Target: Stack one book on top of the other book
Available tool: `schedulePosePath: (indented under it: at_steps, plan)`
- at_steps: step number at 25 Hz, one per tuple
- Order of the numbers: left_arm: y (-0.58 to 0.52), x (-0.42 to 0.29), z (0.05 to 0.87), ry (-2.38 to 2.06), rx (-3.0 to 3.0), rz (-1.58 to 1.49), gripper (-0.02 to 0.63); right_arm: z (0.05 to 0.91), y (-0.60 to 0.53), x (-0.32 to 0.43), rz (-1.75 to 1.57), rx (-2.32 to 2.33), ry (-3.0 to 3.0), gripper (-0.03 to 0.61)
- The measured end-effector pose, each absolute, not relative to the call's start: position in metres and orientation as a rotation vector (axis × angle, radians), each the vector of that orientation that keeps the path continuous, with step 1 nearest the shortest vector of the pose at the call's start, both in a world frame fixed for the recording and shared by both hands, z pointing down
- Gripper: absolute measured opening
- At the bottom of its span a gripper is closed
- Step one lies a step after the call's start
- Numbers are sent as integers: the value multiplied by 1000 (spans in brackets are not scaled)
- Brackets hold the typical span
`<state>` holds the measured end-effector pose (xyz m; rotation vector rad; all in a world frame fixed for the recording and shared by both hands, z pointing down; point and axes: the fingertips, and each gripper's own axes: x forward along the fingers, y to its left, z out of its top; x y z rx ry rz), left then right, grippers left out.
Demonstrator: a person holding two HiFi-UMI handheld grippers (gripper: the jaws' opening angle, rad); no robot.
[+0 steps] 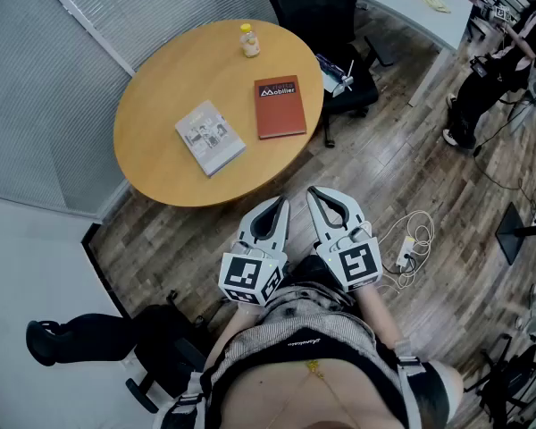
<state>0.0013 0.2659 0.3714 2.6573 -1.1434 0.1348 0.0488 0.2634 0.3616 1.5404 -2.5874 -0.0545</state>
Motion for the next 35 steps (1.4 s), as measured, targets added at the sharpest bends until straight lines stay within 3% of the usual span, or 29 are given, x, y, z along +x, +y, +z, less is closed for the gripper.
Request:
schedulePosePath:
  at_steps: [12,21,35]
  plan:
    - [259,30,379,-1206,2612,95,21,365,257,84,87,1577,-2632,21]
    - [253,44,386,-1229,2568,94,21,371,248,93,16,1486,-2682,21]
    - [174,51,394,-1124,2592,86,21,380,181,90,83,1542,-2610,21]
